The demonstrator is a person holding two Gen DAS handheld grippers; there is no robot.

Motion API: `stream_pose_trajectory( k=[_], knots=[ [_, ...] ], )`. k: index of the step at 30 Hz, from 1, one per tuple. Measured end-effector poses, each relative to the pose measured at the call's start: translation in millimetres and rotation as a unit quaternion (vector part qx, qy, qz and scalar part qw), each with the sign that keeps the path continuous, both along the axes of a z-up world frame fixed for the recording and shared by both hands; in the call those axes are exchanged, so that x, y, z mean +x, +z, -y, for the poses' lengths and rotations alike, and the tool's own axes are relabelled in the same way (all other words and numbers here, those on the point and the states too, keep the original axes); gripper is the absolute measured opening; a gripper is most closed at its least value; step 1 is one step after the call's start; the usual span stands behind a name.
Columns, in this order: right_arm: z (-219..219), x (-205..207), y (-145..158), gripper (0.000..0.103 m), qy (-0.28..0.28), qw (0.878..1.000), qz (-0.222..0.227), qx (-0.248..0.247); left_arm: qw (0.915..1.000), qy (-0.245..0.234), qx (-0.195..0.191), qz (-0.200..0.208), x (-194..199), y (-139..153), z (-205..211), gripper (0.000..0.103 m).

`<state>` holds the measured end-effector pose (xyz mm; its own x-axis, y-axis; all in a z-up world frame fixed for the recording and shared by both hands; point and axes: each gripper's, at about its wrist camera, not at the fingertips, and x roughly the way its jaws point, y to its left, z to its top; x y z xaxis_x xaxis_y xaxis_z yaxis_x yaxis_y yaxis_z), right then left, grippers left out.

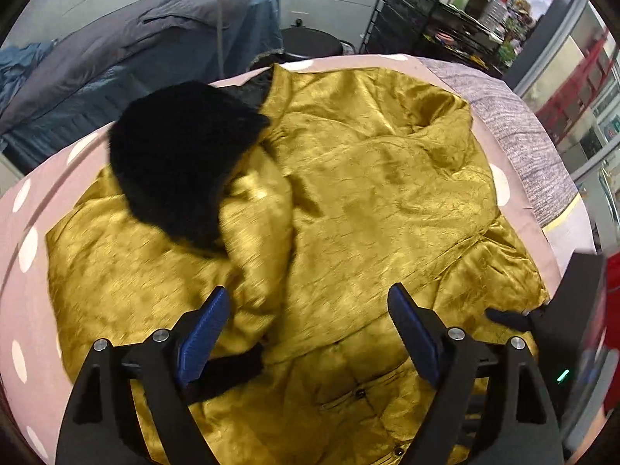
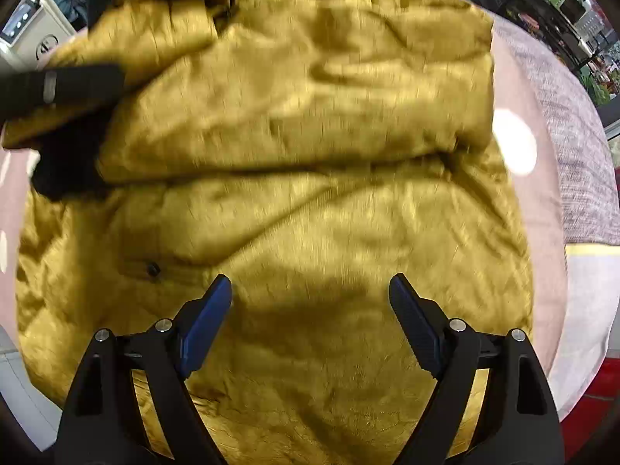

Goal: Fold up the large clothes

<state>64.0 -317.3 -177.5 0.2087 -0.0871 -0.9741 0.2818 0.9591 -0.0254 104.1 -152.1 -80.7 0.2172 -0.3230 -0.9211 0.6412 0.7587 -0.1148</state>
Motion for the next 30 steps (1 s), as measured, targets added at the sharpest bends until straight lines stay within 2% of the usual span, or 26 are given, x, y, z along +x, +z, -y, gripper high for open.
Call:
stream_pose_trajectory(
  k=[6,11,15,19,23,25,27,28,29,30],
  knots=[
    [3,63,44,0.083,0.034,0.998,0.058,-0.001,0.9981,0.058,0.017,0.012,-4,-3,-50,0.081],
    [-23,133,68,0.083,0.080,0.993,0.092,0.000,0.9921,0.123,0.023,-0.015,-7,-18,-97,0.081],
    [-68,179,86,0.083,0.122,0.985,0.117,-0.018,0.9848,0.170,0.020,-0.032,-9,-24,-131,0.081],
    [-128,212,84,0.083,0.186,0.974,0.102,-0.074,0.9789,0.200,0.016,-0.039,-12,-27,-155,0.081],
    [-162,230,51,0.083,0.241,0.953,0.055,-0.177,0.9764,0.210,0.018,-0.046,-14,-30,-165,0.081],
    [-159,231,39,0.076,0.242,0.952,0.044,-0.183,0.9765,0.211,0.017,-0.043,-13,-29,-167,0.081],
    [-146,229,33,0.052,0.232,0.956,0.033,-0.179,0.9771,0.208,0.016,-0.039,-11,-26,-167,0.081],
    [-137,227,33,0.047,0.225,0.957,0.033,-0.179,0.9774,0.207,0.016,-0.036,-10,-26,-167,0.081],
    [-126,224,34,0.036,0.214,0.960,0.035,-0.177,0.9777,0.207,0.016,-0.035,-10,-25,-169,0.081],
    [-118,220,37,0.030,0.202,0.964,0.040,-0.171,0.9778,0.206,0.015,-0.036,-8,-25,-169,0.081]
  ],
)
